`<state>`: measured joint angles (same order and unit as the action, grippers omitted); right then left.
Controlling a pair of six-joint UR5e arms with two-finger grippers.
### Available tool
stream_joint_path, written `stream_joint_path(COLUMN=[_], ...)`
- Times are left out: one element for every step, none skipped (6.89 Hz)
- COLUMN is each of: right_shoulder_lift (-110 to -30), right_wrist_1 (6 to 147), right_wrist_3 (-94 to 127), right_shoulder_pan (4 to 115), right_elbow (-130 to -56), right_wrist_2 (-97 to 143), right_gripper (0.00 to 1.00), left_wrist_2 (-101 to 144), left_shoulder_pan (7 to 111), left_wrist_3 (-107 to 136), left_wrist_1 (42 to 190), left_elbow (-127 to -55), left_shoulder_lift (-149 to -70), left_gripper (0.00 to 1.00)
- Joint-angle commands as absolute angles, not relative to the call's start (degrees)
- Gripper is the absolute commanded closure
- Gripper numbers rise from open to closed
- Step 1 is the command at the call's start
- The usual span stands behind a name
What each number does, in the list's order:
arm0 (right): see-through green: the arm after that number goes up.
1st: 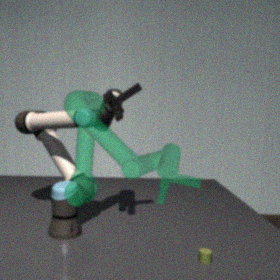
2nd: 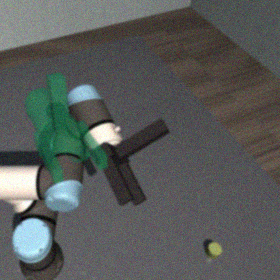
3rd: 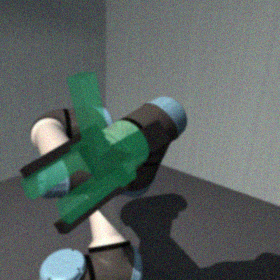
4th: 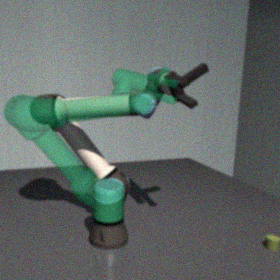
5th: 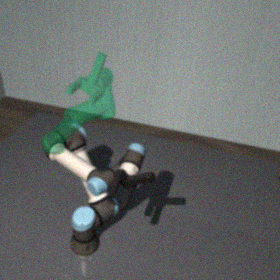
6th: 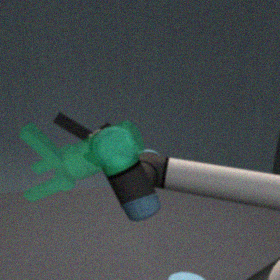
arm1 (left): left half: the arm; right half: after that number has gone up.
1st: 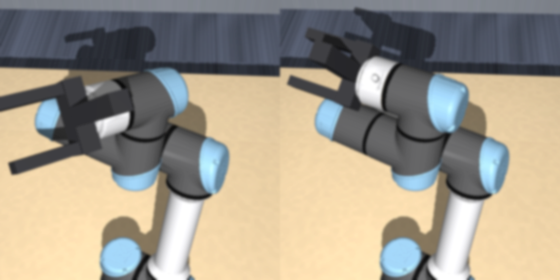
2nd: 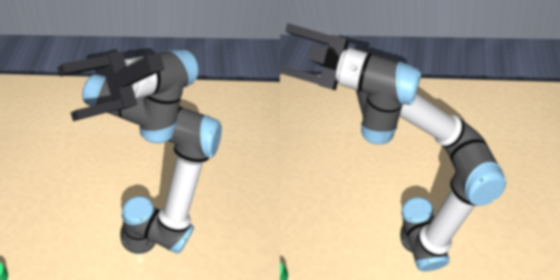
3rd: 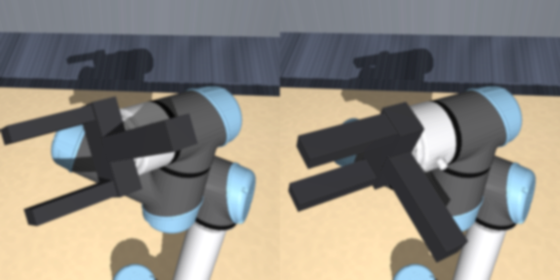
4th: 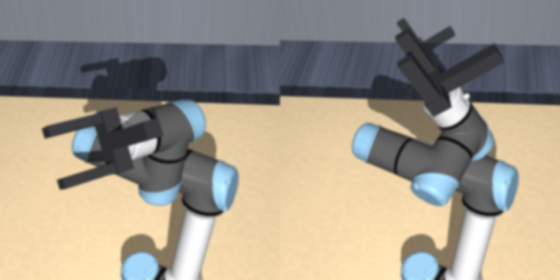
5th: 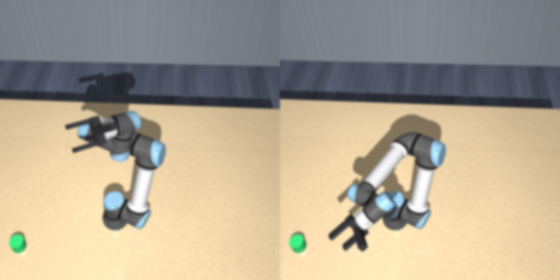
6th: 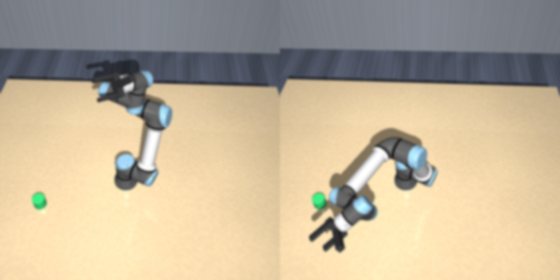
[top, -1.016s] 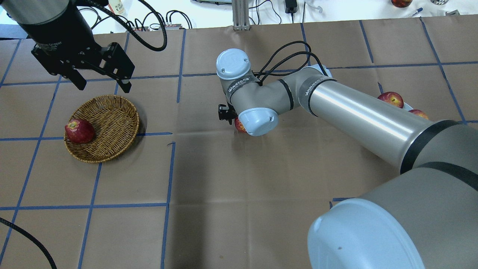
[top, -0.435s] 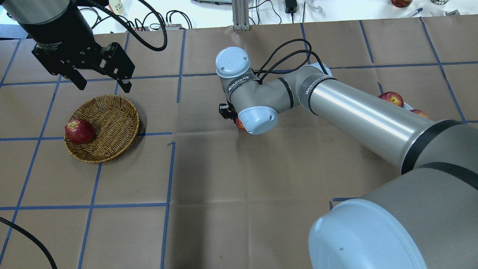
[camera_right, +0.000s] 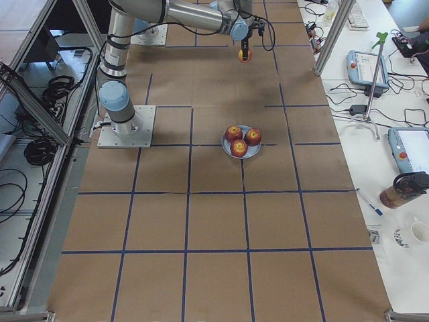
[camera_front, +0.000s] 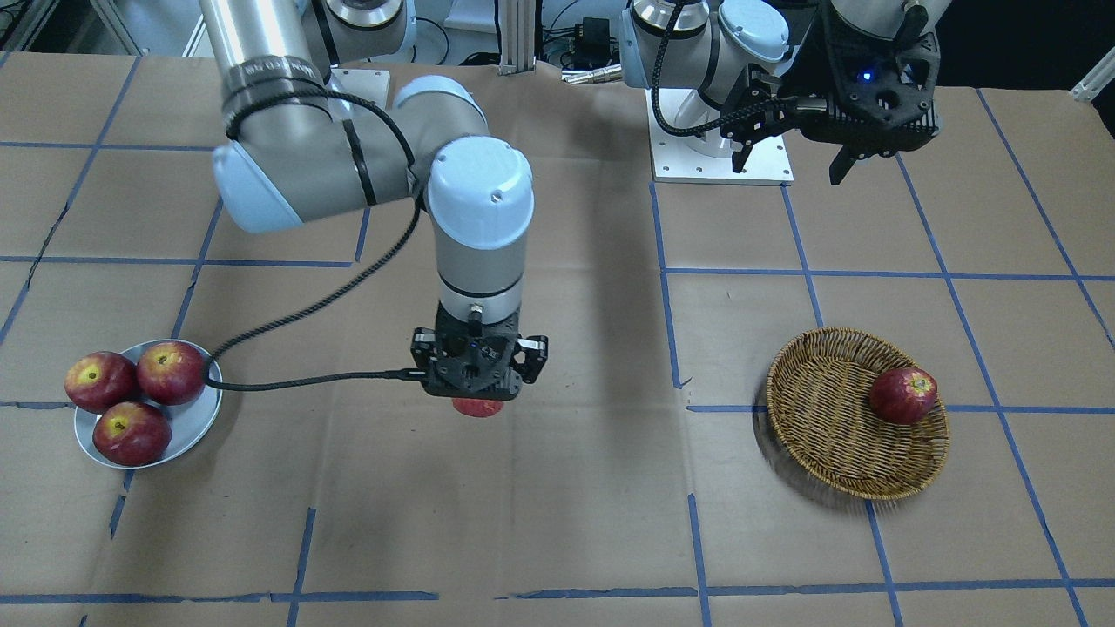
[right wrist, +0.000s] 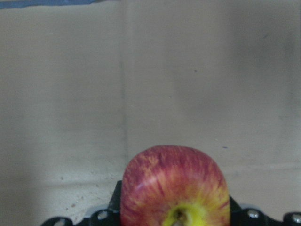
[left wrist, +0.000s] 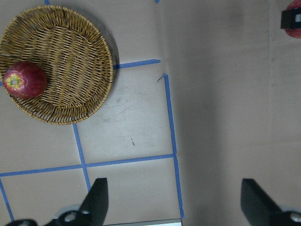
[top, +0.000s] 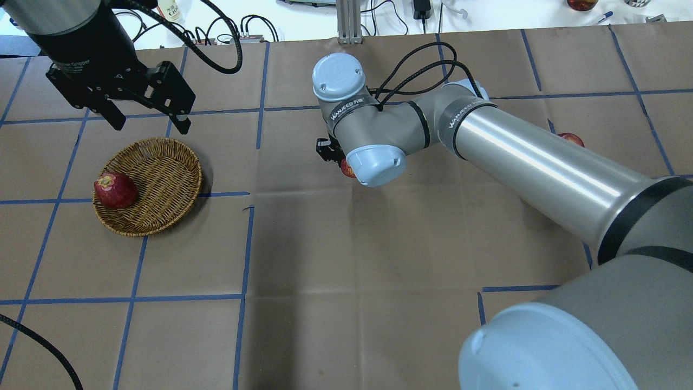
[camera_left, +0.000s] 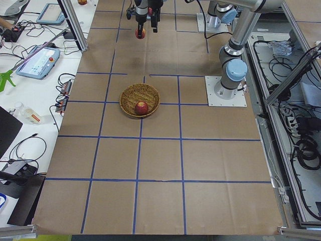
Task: Transfer apple from basket to plate
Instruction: 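Carry the apple with the right gripper onto the white plate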
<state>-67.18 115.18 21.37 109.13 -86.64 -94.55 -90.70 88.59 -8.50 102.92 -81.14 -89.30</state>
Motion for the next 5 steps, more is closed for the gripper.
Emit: stream_joint_path(right_shoulder_lift=[-76.2, -79.3, -81.1, -81.5, -81.5], right_wrist_1=[110.0, 110.9, 111.2, 111.2, 111.1], right_wrist_3=[7.0, -0.7, -7.4, -15.4, -23.9], right_shoulder_pan=[98.8, 92.8, 86.1, 78.7, 71.7], right_elbow=[-90.5, -94.6, -97.4, -98.9, -99.6], right_wrist_2=[-94.5, -94.7, -94.5, -94.4, -93.6], right_gripper=[0.37, 0.37, 0.37, 0.37, 0.37], left_wrist_2=[-90.7, -90.7, -90.7, -90.7, -90.7], left_shoulder_pan=[88.6, 88.6, 88.6, 88.6, 88.6], left_wrist_3=[-8.5, -8.5, -8.5, -8.5, -8.5], left_wrist_1=[102.9, 102.9, 102.9, 102.9, 102.9], left_elbow=[-81.2, -81.3, -81.3, -81.3, -81.3], left_shoulder_lift=[-89.4, -89.2, -89.3, -89.2, -89.2], left_gripper=[0.01, 0.01, 0.01, 0.01, 0.01])
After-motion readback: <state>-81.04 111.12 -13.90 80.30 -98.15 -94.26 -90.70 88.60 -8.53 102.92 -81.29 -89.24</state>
